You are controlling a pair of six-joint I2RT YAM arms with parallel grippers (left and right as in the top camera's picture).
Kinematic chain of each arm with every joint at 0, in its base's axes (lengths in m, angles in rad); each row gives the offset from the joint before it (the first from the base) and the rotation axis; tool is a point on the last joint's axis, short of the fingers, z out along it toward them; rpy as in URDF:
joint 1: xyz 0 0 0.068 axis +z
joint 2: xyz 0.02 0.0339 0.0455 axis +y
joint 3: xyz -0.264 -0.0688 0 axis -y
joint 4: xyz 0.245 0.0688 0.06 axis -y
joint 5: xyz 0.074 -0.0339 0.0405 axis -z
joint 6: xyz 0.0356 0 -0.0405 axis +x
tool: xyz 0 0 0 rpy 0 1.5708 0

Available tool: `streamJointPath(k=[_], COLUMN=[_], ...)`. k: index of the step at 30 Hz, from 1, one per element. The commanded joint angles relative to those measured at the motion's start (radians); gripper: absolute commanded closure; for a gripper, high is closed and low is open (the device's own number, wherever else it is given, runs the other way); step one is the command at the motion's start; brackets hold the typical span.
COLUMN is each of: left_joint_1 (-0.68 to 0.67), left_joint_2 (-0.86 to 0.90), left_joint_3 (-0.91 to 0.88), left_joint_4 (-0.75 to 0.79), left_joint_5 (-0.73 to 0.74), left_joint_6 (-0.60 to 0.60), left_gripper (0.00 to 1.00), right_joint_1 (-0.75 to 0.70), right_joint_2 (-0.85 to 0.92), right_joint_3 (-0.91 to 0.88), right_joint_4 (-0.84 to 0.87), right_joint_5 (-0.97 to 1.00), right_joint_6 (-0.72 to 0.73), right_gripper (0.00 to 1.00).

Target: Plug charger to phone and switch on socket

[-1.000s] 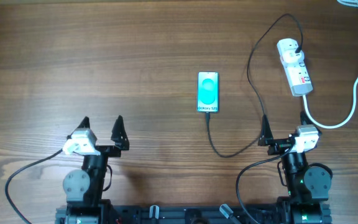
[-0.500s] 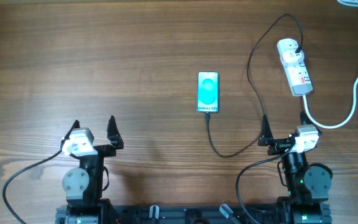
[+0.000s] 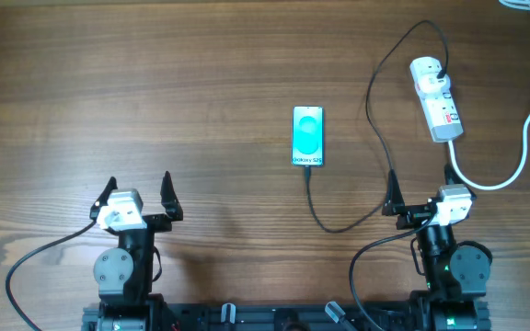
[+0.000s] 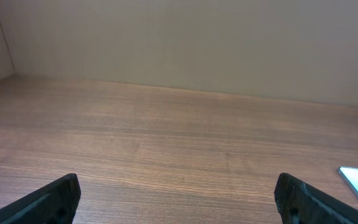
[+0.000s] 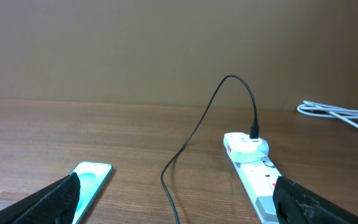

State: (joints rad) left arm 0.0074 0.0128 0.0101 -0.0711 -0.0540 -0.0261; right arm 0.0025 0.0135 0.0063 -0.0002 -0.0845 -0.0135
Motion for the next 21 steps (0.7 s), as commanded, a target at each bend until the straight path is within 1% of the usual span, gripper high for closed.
streamJointPath(k=[1, 4, 6, 21], left_joint_1=[-0.003, -0.003, -0.003, -0.003], left_joint_2=[-0.010, -0.010, -0.010, -0.010], left_joint_3=[-0.005, -0.005, -0.004, -0.004], left_joint_4=[-0.006, -0.006, -0.006, -0.002], left_joint_5=[0.020, 0.020, 0.028, 0.031], left_joint_6=[0.027, 0.027, 0.049, 0.048], left_gripper=[0.00, 0.00, 0.00, 0.00], right_joint_1=[0.005, 0.005, 0.005, 0.005], right_joint_2=[-0.010, -0.010, -0.010, -0.010], right_joint_3=[-0.001, -0.001, -0.001, -0.001], right_joint_4=[0.002, 0.002, 0.002, 0.002], right_joint_5=[0.006, 0.006, 0.006, 0.006], right_joint_6=[-0.010, -0.010, -0.010, -0.010], right_gripper=[0.00, 0.00, 0.00, 0.00])
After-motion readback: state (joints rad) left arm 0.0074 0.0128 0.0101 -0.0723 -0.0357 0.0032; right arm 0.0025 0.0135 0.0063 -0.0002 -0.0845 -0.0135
